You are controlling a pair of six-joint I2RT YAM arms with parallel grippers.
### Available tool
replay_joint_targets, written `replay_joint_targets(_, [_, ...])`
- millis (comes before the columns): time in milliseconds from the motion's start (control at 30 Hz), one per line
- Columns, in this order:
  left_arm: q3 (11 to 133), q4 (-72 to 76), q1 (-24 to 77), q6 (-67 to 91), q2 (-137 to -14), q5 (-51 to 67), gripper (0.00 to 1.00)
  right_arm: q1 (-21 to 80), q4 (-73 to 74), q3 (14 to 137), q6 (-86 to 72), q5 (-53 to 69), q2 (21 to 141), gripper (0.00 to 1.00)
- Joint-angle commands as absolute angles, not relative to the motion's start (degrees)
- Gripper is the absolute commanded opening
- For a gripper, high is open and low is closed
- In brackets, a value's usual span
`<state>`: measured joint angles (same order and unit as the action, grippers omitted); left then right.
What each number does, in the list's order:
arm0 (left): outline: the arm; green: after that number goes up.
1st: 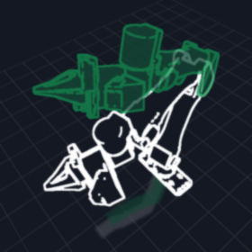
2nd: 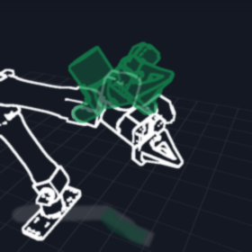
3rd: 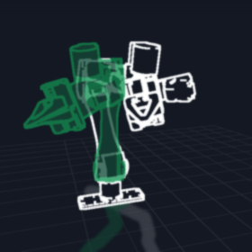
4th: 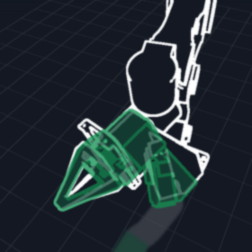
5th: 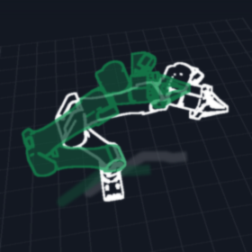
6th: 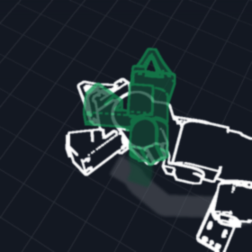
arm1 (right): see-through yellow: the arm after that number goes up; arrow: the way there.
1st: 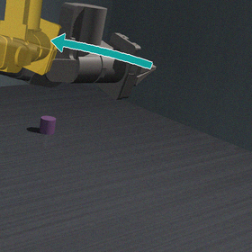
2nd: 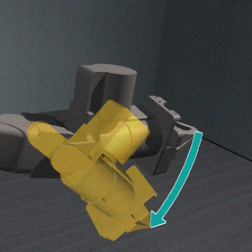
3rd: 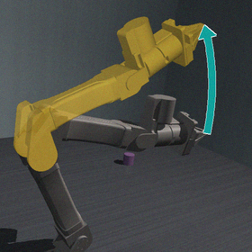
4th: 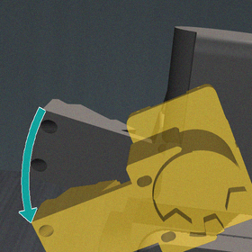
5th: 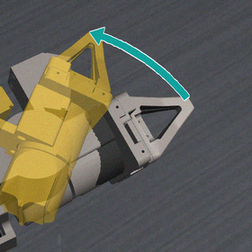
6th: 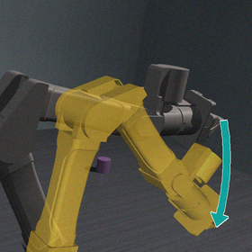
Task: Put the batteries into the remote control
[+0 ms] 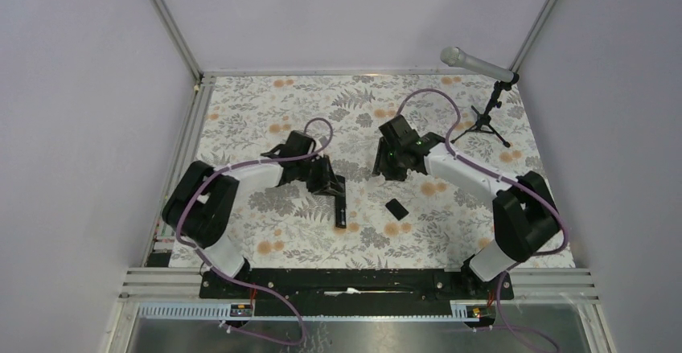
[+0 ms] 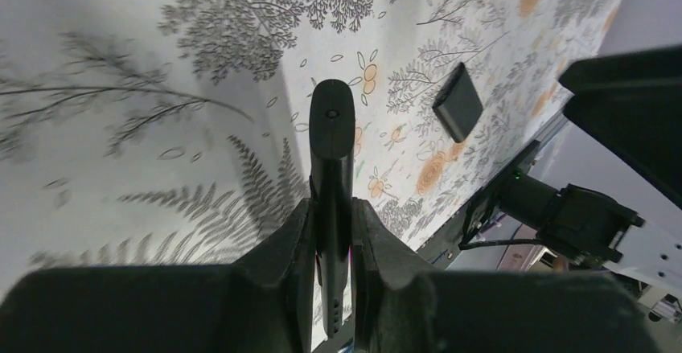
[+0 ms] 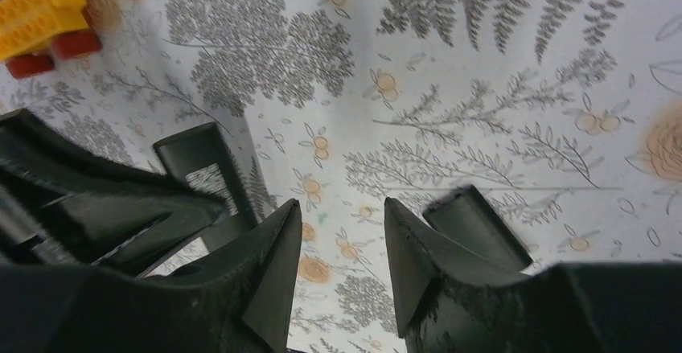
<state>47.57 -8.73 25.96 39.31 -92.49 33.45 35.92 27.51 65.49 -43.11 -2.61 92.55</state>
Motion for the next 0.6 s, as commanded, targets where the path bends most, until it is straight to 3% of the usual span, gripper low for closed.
replay_joint_targets(0, [51.8,-0.5,31.2,45.8,-96.6,29.1,0.02,35.9,26.5,61.3,-43.0,-4.8,87.5,0.49])
replay_joint_targets(67, [52.3,-0.3,32.8,47.4,-97.8,26.6,0.03,35.9,25.9,59.7,-43.7,-4.7,86.3,0.49])
replay_joint_targets(200, [51.5,-2.2,34.1,49.6,-98.2,22.6,0.22,35.9,25.0,57.4,-45.1,-4.1,84.4,0.49])
replay_joint_targets(333, [51.9,-9.2,34.1,48.9,-96.8,17.7,0.57,35.9,23.8,55.9,-45.6,-4.2,82.9,0.49])
replay_joint_targets(433, [53.1,-14.3,34.1,47.9,-96.1,15.4,0.73,35.9,23.2,55.0,-45.8,-4.2,82.2,0.5])
replay_joint_targets(567, [53.9,-20.4,34.1,47.2,-93.7,11.6,0.79,35.9,22.5,54.2,-45.8,-3.8,81.4,0.5])
